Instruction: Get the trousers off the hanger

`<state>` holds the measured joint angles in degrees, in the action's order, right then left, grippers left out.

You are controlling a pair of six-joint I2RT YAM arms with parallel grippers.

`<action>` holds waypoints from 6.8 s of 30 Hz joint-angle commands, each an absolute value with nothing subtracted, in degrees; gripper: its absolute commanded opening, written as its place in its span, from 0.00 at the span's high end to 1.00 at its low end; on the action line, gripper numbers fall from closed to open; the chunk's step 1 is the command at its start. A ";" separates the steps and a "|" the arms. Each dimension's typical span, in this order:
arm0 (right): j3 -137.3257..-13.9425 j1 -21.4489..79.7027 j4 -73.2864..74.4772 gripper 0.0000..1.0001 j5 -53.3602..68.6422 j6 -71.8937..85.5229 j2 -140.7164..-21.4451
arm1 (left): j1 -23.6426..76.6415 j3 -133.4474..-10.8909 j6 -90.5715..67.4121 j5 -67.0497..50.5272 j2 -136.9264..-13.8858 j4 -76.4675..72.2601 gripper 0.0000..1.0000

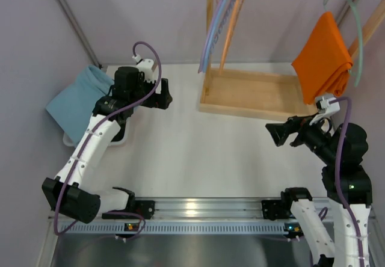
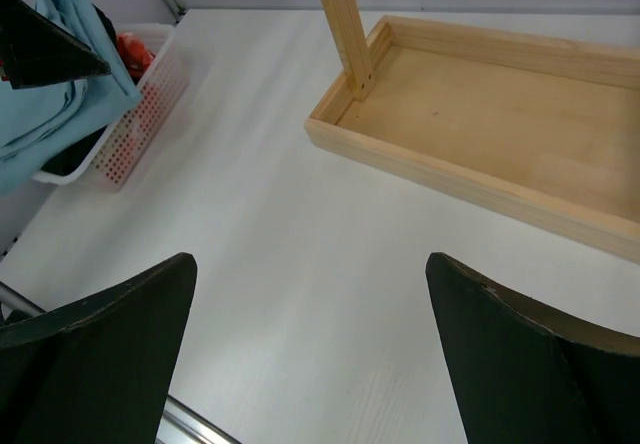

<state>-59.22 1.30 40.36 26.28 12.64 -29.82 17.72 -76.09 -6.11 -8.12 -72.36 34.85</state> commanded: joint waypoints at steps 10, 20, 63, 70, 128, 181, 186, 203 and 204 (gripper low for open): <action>-78.21 0.53 41.75 0.01 23.90 11.86 -36.46 | 17.40 -79.97 -6.59 -9.84 -70.14 33.75 0.01; -110.95 -1.91 45.51 0.01 23.12 7.04 -64.03 | 16.79 -80.86 -6.33 -12.03 -68.04 33.66 0.01; -124.11 -33.49 24.82 0.47 64.50 43.45 -98.44 | 16.79 -79.37 -4.39 -16.26 -64.07 33.66 0.01; -120.94 -32.70 5.21 0.79 66.45 58.44 -97.47 | 16.70 -79.63 -4.66 -16.87 -64.69 33.66 0.01; -70.75 -30.32 2.43 1.00 52.39 81.30 -41.40 | 72.83 -62.85 28.03 17.83 -64.24 -17.56 0.10; -77.61 -29.00 12.57 1.00 52.12 84.11 -38.50 | 82.35 -66.71 29.36 14.94 -94.83 -60.64 0.36; -77.26 -28.83 13.09 1.00 52.03 83.94 -38.50 | 82.35 -66.71 29.53 14.86 -95.10 -60.47 0.36; -78.75 -27.69 14.59 1.00 51.94 83.58 -37.71 | 79.72 -72.86 30.85 17.23 -101.51 -60.65 0.40; -78.75 -27.60 14.59 1.00 51.94 83.58 -37.79 | 79.54 -72.95 30.85 17.31 -101.60 -60.56 0.42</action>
